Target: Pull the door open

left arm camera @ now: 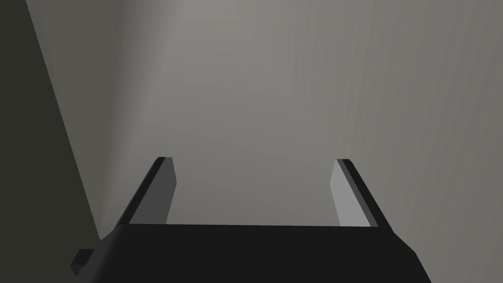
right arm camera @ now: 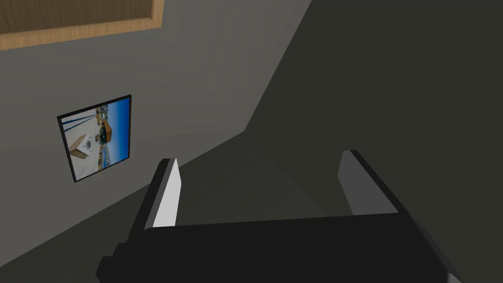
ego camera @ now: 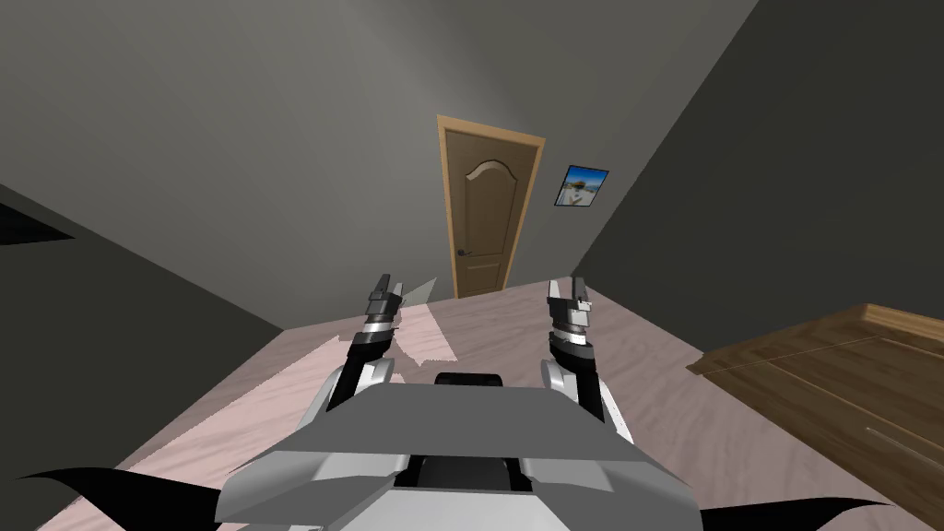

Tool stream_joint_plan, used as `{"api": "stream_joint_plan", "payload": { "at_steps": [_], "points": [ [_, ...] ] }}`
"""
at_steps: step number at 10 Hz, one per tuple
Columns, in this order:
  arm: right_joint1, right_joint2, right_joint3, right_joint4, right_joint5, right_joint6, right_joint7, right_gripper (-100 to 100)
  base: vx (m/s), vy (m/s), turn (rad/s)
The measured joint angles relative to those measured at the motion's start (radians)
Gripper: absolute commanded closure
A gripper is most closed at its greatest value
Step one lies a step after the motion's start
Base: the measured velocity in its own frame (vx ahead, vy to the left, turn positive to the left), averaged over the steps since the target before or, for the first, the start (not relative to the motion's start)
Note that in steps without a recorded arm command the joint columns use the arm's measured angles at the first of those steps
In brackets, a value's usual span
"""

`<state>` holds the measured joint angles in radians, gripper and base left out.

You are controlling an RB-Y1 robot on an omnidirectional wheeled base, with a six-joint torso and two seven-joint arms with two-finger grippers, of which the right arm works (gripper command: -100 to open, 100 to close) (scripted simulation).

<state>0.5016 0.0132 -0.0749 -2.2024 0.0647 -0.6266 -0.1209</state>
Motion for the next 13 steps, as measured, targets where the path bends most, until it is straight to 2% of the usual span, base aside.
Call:
{"api": "stream_joint_plan", "payload": {
  "at_steps": [4,7,13],
  "points": [
    [-0.039,-0.026,0.005,0.081,-0.007,-0.005,-0.004,-100,0.083,0.032,0.027],
    [-0.062,-0.037,0.015,0.132,-0.009,-0.009,-0.003,-100,0.066,0.021,0.022],
    [-0.127,-0.069,0.024,0.261,-0.019,-0.016,-0.008,-100,0.084,0.036,0.030]
  ]
}}
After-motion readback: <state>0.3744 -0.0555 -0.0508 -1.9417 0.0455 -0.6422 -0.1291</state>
